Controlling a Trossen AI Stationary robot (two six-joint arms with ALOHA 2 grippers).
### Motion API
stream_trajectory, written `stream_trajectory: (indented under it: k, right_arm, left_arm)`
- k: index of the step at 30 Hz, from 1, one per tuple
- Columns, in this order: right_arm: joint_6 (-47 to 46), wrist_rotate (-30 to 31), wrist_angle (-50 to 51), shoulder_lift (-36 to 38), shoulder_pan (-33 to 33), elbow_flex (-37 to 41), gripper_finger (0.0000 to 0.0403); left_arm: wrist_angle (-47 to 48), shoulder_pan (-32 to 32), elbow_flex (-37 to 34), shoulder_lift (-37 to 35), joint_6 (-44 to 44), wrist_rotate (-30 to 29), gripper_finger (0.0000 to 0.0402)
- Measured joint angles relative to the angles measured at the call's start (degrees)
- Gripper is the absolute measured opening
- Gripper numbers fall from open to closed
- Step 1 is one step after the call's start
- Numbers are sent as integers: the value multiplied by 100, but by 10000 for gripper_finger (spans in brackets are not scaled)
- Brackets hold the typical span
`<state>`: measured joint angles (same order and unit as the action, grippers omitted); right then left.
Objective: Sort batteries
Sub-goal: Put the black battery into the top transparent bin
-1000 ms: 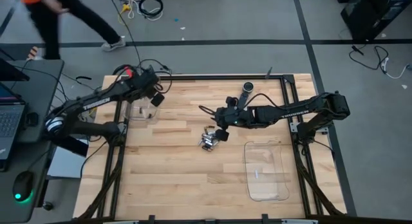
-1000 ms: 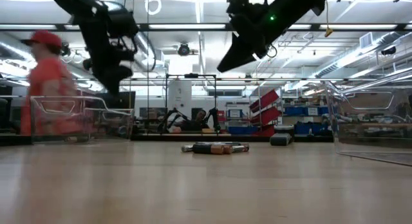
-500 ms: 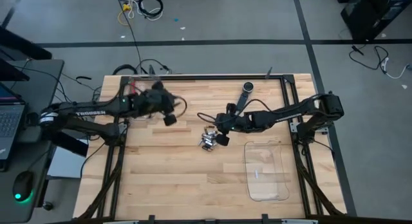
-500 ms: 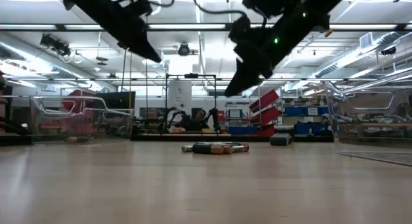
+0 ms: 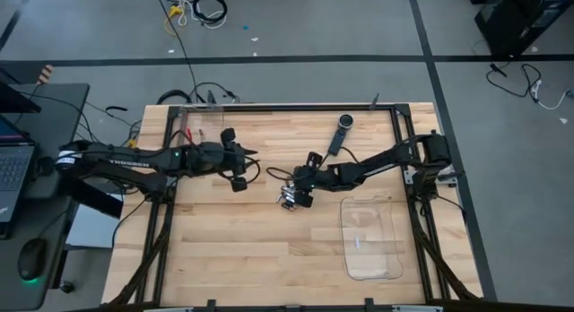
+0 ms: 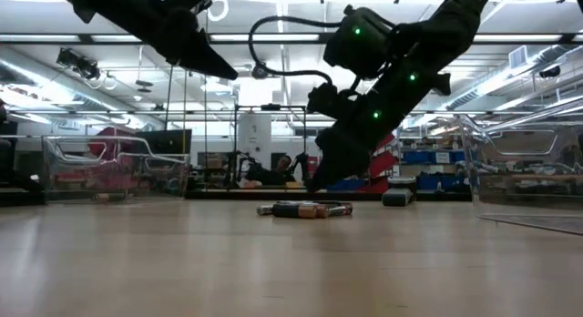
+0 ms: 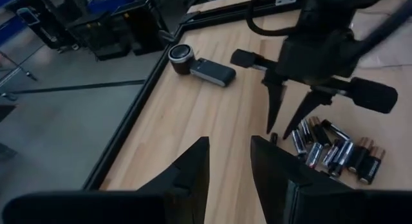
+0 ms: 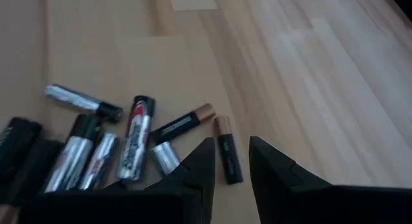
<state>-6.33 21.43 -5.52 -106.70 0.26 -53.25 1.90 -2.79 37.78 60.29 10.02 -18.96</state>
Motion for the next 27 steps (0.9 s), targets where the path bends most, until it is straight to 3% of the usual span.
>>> stream_trajectory:
  k: [10, 27]
  right_arm:
    - [-121, -11, -20, -191, -117, -20, 103]
    - [-168, -571, 129, -221, -342, -20, 112]
  left_arm:
    - [-377, -2, -256, 2, -46, 17, 113]
    - [-525, 0, -254, 2, -18, 39, 113]
